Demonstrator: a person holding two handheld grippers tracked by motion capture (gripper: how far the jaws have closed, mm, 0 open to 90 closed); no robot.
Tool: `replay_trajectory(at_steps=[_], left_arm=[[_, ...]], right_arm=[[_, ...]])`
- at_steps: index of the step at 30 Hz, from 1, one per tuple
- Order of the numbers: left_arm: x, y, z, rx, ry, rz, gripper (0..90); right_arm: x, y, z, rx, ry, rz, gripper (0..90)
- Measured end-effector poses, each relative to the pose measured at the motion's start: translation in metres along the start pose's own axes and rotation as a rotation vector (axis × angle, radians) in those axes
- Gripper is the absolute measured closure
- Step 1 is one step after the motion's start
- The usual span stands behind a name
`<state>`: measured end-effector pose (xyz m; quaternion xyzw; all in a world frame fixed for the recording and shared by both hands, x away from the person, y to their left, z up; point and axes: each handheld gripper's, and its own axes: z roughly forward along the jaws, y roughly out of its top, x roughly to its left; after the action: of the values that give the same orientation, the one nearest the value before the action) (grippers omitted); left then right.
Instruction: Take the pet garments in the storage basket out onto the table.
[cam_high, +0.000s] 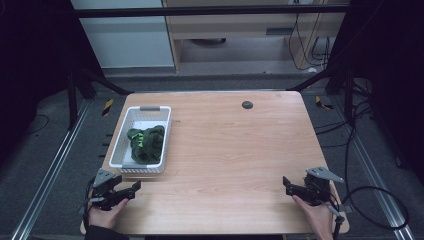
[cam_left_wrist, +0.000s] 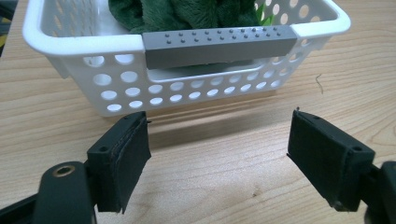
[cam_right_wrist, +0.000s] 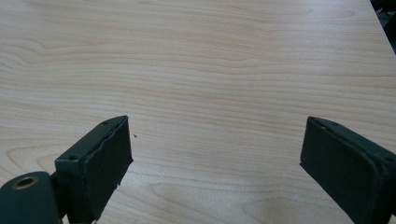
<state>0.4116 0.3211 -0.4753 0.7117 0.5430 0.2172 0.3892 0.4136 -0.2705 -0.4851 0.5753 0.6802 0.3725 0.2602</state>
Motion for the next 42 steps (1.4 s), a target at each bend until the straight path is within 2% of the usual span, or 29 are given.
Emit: replay_trajectory(at_steps=[3, 10, 13, 32, 42], left_arm=[[0.0, 0.001, -0.003, -0.024, 0.004, -0.005, 21.8], [0.0, 0.005, -0.011, -0.055, 0.009, -0.001, 22.0], [0.0, 0.007, -0.014, -0.07, 0.012, -0.007, 21.9], [0.0, 0.019, -0.028, -0.121, 0.011, -0.003, 21.9], [-0.003, 0.03, -0.035, -0.145, -0.013, -0.001, 21.2]], right_arm=[[0.001, 0.0, 0.0, -0.007, 0.019, -0.009, 9.7], [0.004, -0.001, -0.001, -0.018, 0.016, -0.036, 10.0], [0.004, -0.001, -0.001, -0.018, 0.023, -0.03, 10.1], [0.007, 0.0, 0.0, -0.009, 0.023, -0.057, 10.4], [0.007, -0.001, 0.0, -0.011, 0.021, -0.061, 10.2]])
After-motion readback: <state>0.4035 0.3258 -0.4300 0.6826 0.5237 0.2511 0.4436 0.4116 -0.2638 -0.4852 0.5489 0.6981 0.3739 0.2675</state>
